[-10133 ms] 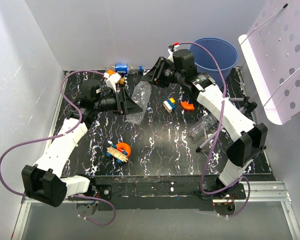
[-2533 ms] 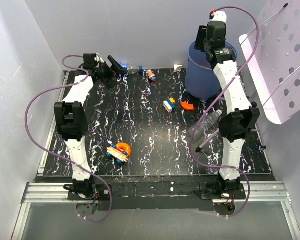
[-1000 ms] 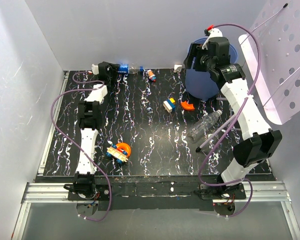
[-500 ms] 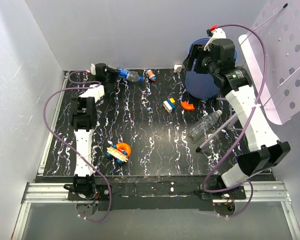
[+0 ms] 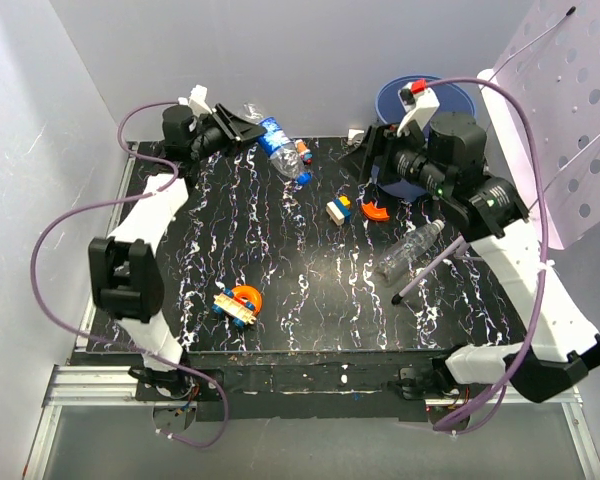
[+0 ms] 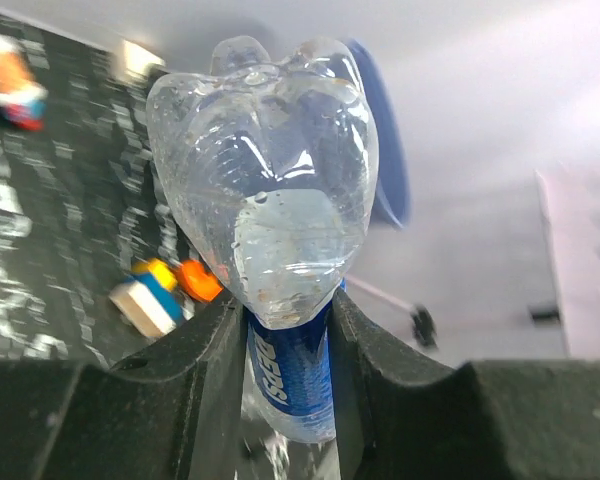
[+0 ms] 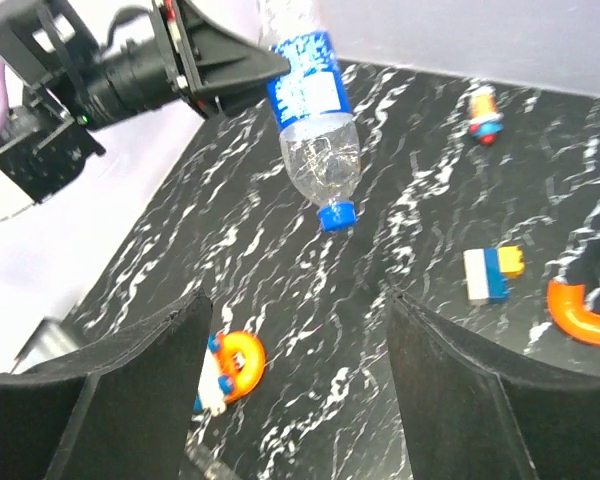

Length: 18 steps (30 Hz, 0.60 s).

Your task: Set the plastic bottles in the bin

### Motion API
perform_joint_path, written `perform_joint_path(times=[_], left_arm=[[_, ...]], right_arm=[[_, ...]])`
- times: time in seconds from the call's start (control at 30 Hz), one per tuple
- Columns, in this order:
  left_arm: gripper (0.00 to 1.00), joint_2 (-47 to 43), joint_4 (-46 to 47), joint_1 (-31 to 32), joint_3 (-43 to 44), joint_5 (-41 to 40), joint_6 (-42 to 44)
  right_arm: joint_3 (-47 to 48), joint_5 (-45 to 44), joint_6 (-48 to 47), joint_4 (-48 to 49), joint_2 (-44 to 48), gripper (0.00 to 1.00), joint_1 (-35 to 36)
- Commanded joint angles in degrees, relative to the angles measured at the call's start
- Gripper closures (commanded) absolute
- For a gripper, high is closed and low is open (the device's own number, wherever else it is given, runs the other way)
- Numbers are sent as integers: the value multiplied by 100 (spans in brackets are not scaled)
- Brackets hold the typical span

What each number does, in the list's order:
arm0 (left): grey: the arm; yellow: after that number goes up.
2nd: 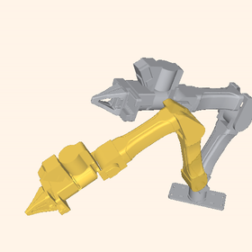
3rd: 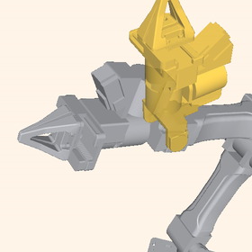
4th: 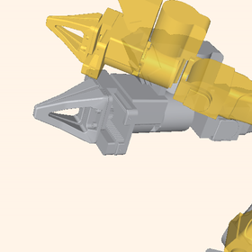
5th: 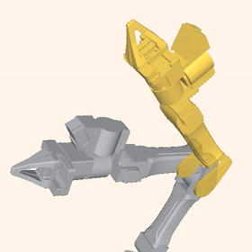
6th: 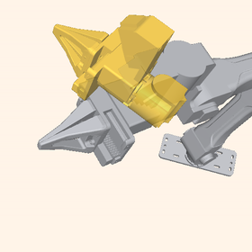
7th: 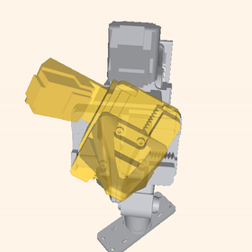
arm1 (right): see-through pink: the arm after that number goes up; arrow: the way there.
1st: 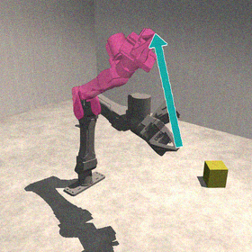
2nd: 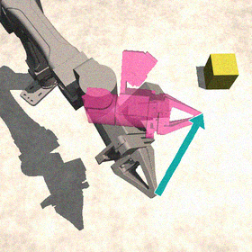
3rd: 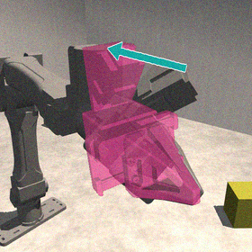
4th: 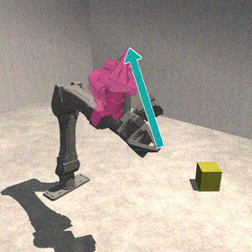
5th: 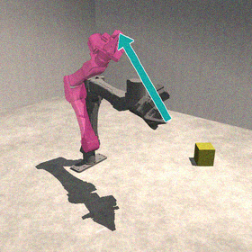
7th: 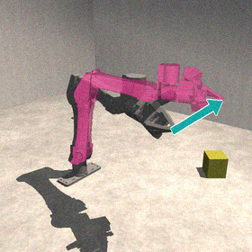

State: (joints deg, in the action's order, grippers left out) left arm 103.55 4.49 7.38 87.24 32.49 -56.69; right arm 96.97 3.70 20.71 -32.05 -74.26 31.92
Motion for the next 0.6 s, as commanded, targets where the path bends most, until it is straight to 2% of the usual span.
perform_joint_path(times=[0.0, 0.23, 0.57], left_arm=[[97, -1229, -220, 158, -462, 1320, 281], [100, -2356, -72, 255, -858, 1532, -219], [100, -2585, 166, 291, -919, 1585, -545]], right_arm=[[-407, 763, 311, 341, 342, 23, 279], [-573, 1053, 460, 190, 157, 23, 622], [-1355, 2143, 724, 1236, 61, 23, 807]])
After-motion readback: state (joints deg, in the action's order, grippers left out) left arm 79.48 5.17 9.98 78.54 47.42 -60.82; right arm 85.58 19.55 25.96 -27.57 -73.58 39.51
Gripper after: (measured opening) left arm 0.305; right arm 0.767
